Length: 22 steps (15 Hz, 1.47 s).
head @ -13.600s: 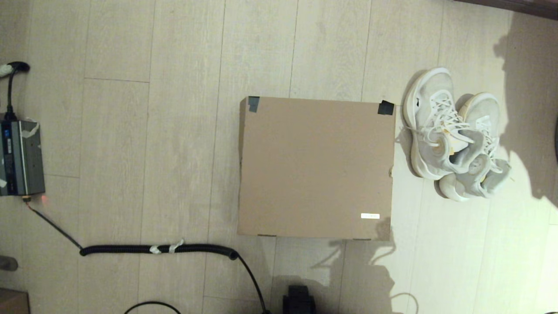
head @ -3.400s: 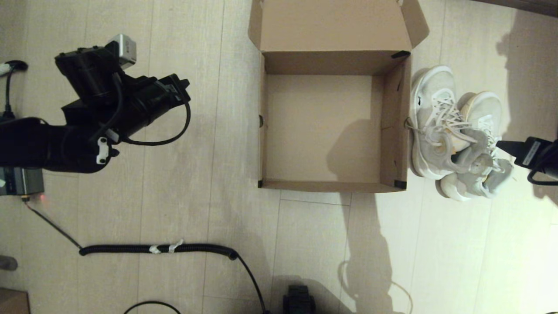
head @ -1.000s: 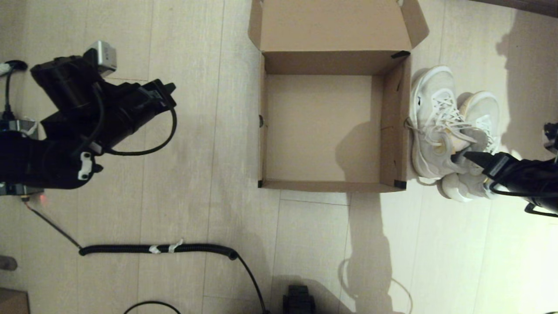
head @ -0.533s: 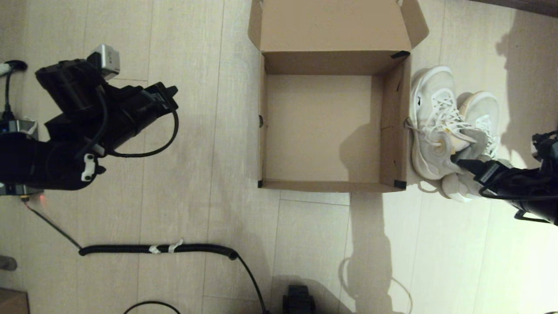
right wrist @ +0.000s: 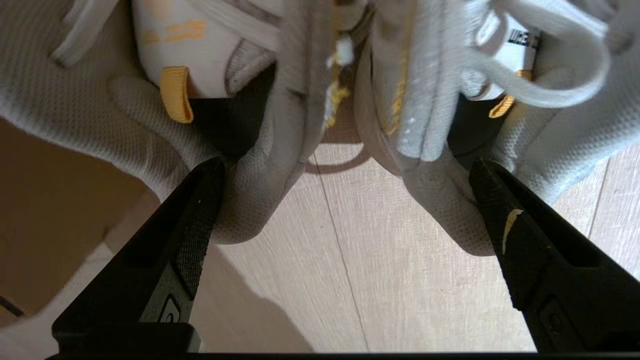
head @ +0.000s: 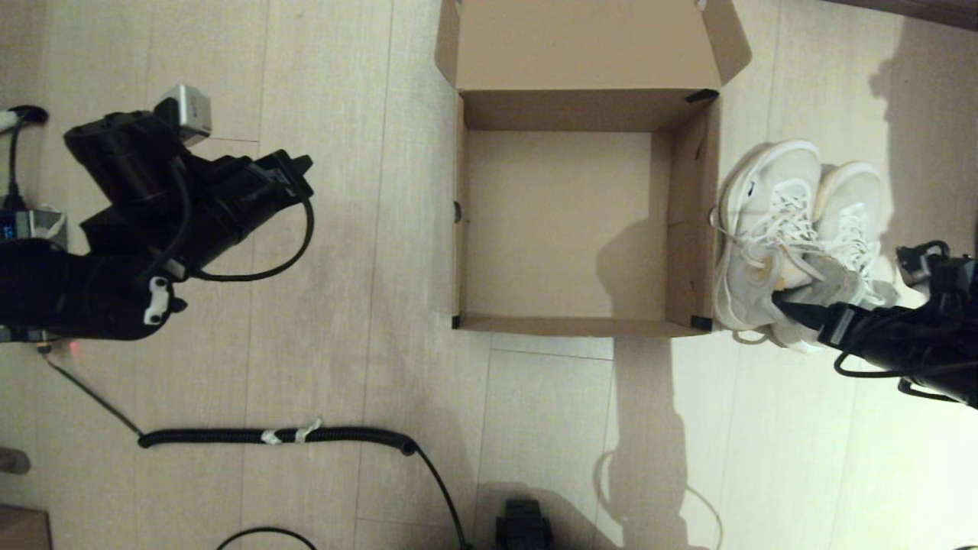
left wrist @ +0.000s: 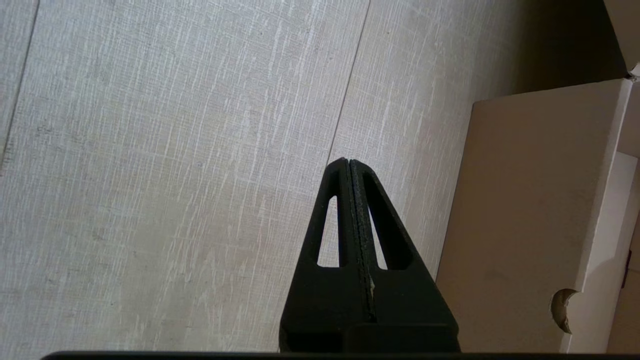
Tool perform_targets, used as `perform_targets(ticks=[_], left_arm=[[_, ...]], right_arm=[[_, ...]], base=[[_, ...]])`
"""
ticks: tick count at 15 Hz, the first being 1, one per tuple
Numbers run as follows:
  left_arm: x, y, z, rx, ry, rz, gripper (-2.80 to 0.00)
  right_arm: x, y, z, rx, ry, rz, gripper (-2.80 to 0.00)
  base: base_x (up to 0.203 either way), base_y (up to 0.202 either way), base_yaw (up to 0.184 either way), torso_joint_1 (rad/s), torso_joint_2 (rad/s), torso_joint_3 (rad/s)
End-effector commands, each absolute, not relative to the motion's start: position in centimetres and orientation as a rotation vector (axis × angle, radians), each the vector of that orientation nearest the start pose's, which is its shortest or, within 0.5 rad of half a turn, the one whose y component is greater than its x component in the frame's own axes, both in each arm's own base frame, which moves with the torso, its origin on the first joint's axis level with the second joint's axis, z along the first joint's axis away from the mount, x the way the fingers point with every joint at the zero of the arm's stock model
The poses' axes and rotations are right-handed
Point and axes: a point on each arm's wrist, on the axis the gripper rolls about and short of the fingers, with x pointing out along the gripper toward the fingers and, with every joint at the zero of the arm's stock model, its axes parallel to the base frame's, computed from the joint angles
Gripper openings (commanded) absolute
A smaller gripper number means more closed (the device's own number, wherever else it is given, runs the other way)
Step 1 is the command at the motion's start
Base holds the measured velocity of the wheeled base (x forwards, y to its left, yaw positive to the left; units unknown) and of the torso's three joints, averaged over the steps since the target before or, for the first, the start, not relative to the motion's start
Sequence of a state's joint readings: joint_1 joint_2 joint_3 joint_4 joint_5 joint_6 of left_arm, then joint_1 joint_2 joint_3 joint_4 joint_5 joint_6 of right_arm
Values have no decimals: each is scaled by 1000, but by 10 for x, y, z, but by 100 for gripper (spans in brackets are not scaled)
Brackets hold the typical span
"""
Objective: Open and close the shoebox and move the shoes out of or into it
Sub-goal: Put the shoes out of the shoe box
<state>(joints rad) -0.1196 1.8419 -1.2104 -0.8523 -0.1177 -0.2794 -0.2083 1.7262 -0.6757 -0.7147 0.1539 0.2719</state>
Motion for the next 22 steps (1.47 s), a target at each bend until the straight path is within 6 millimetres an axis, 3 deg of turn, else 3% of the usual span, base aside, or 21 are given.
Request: perform_targets(ticks=[1, 5, 9, 10, 18, 20, 22], left_arm=[[362, -46, 270, -278, -193, -267, -280], [362, -47, 270, -280, -192, -269, -280], [363, -46, 269, -280, -190, -267, -280], [363, -47, 269, -279, -190, -268, -280], [355, -49, 275, -278, -196, -275, -280], [346, -49, 286, -276, -208, -281, -280], [332, -48, 299, -275, -194, -281, -280]], right_arm=[[290, -58, 146, 318, 330, -90, 0], [299, -59, 137, 325, 341, -82, 0], [314, -63, 129, 304, 226, -75, 0], [316, -63, 128, 303, 222, -75, -280], [325, -65, 116, 287, 249, -102, -280], [325, -66, 127, 251, 215, -100, -280], [311, -63, 150, 236, 181, -99, -280]], base=[[0, 0, 0, 0, 0, 0], [0, 0, 0, 0, 0, 0], [0, 0, 0, 0, 0, 0], [0, 0, 0, 0, 0, 0], [0, 0, 0, 0, 0, 0], [0, 0, 0, 0, 0, 0], [0, 0, 0, 0, 0, 0]])
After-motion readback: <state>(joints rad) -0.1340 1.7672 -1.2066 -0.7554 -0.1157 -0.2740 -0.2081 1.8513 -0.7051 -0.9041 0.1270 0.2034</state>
